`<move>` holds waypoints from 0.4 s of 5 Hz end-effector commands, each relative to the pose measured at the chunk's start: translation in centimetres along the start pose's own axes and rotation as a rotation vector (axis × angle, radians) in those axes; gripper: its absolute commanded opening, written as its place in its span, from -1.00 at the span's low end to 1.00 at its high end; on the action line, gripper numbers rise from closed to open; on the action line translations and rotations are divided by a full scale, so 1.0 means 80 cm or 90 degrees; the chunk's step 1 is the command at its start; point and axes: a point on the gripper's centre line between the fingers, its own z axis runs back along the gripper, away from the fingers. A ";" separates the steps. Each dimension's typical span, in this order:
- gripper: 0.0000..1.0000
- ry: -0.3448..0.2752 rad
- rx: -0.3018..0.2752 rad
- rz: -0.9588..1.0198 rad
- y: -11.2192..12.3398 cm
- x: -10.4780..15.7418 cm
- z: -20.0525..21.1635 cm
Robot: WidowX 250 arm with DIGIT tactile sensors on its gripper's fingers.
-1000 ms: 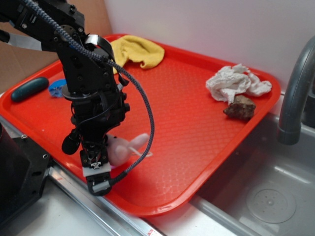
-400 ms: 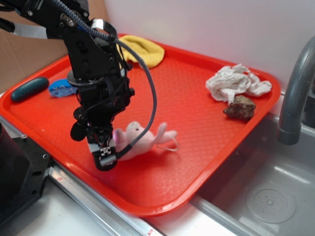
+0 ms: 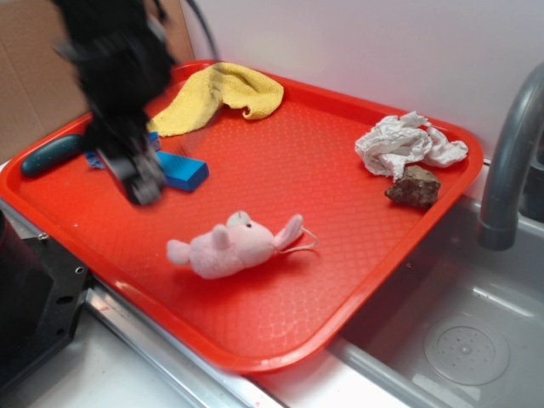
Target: Grab the pink bunny.
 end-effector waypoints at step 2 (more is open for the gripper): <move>1.00 -0.038 -0.054 -0.224 -0.038 -0.005 0.004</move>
